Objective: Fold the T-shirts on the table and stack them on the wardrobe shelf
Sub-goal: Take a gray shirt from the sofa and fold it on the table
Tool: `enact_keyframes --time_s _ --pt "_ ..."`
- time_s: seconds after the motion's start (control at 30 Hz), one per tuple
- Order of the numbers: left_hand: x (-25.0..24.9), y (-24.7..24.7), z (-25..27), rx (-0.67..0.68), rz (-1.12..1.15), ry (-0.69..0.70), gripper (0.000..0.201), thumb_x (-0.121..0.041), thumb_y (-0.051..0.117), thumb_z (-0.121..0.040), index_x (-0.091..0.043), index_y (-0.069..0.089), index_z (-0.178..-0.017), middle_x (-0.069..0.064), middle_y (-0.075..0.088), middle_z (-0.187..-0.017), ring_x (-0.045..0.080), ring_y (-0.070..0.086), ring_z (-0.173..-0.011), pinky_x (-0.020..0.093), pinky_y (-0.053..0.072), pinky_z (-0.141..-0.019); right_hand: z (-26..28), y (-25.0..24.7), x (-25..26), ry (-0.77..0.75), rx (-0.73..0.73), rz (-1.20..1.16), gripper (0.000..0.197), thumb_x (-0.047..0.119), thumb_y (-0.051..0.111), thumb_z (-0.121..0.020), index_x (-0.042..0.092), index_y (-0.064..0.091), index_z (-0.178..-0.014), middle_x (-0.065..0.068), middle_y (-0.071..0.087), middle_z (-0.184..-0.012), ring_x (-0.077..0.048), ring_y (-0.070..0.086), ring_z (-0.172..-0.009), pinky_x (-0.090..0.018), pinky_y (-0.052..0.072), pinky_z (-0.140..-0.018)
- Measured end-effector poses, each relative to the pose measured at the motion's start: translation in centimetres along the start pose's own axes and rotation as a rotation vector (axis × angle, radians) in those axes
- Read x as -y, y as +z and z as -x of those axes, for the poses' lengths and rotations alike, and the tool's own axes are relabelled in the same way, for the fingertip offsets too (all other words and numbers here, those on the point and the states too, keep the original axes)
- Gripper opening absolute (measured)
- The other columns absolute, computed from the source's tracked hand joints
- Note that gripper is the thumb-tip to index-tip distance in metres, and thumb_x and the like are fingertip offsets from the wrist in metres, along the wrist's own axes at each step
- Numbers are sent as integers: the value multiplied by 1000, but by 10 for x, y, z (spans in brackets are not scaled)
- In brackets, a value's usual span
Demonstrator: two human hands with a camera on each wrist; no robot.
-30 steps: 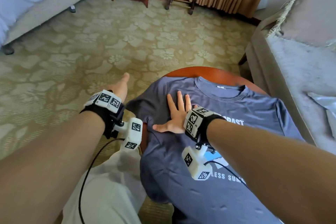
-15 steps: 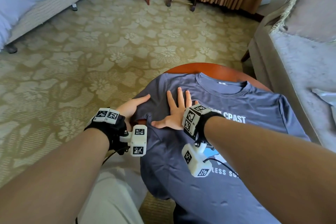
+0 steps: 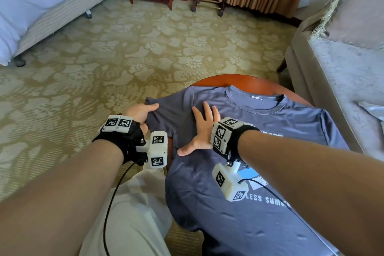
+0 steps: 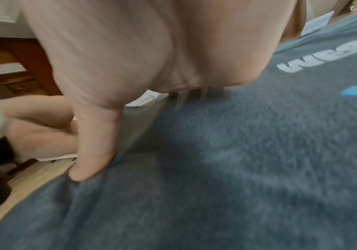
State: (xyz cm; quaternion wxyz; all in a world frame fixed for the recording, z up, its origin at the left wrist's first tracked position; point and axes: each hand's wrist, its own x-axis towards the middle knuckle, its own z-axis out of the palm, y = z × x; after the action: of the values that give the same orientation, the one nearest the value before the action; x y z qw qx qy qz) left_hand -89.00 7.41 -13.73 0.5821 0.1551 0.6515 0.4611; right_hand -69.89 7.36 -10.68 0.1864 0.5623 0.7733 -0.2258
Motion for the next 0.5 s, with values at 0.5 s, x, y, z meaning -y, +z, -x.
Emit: enact_keyframes --time_s 0.5 --pt "27 6 27 221 -40 -259 52 -55 67 -81 -11 69 -110 18 71 -108 36 69 -99 48 53 -92 -6 11 -2 8 -16 27 149 91 62 -43 30 -23 -149 -2 -34 -155 -29 -31 -142 -63 -7 -113"
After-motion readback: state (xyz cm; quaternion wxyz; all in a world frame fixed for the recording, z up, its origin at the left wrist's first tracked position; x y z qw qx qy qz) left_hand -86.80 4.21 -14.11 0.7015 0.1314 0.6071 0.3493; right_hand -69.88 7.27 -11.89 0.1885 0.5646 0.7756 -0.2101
